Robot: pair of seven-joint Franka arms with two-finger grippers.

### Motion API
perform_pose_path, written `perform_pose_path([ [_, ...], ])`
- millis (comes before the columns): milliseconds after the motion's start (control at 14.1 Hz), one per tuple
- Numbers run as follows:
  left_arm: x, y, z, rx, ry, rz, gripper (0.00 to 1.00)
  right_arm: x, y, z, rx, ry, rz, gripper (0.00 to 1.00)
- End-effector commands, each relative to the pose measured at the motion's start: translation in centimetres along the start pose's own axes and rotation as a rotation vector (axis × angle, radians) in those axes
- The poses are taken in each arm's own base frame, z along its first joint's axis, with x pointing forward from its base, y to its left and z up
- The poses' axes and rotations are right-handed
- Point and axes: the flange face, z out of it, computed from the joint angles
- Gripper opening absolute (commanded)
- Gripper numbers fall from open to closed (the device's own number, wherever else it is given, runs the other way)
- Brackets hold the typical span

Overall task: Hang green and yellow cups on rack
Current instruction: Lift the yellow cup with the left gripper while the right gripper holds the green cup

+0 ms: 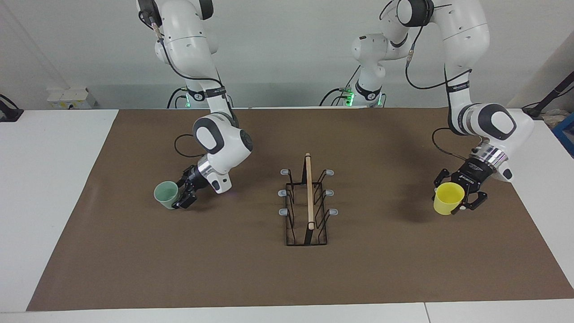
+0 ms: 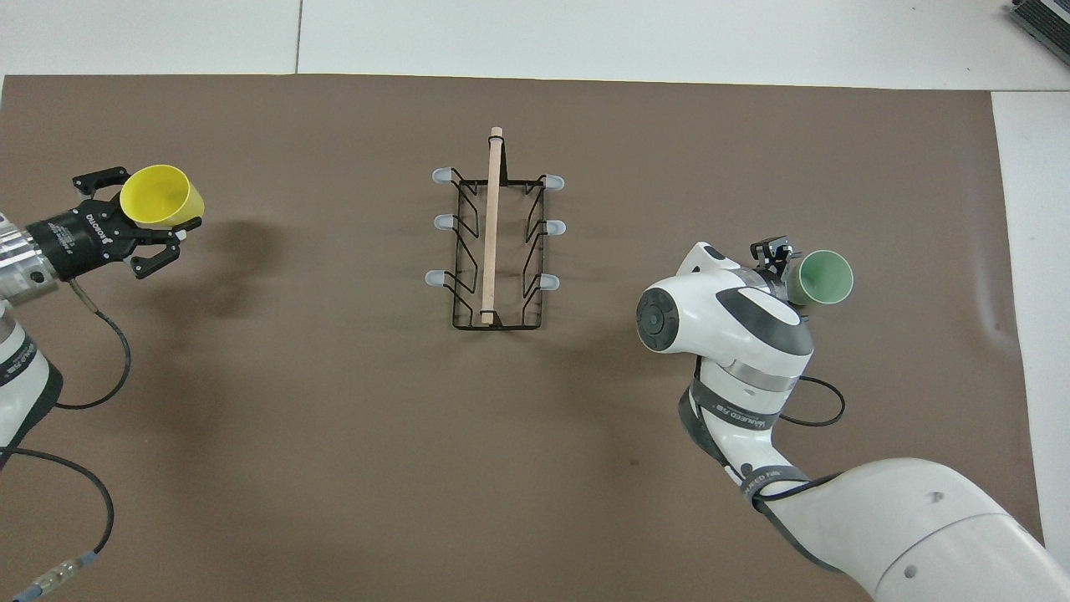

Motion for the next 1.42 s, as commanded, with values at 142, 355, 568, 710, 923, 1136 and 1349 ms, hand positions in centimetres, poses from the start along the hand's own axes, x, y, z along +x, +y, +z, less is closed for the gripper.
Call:
perform_pose_path([
  [142, -8.1, -0.4, -0.9, 0.079, 0.142, 0.210, 0.00, -1.0, -0.9, 1.4, -0.055, -0.007, -0.023, 1.00],
  [355, -12.1, -1.6, -0.4, 0.128, 0.245, 0.324, 0.00, -1.1, -1.1, 1.8, -0.070, -0.012, -0.040, 1.00],
  [568, -16.3, -3.0, 1.0, 0.203, 0.370, 0.485, 0.00, -1.4, -1.2, 2.3, -0.069, -0.016, -0.041, 0.54],
  [710, -19.2, -4.0, 2.2, 0.245, 0.470, 0.567, 0.00, -1.5, -1.2, 2.3, -0.068, -0.018, -0.040, 0.26],
  [923, -23.3, -6.6, 5.6, 0.299, 0.654, 0.674, 0.00, -1.4, -1.2, 2.2, -0.069, -0.019, -0.041, 0.00],
  [1136, -27.0, -10.0, 9.1, 0.296, 0.799, 0.755, 0.00, -1.7, -0.8, 2.0, -0.064, -0.038, -0.033, 0.00],
  [1349, -29.7, -12.9, 11.5, 0.235, 0.958, 0.877, 0.00, -3.2, -0.3, 1.2, -0.059, -0.045, -0.005, 0.00],
])
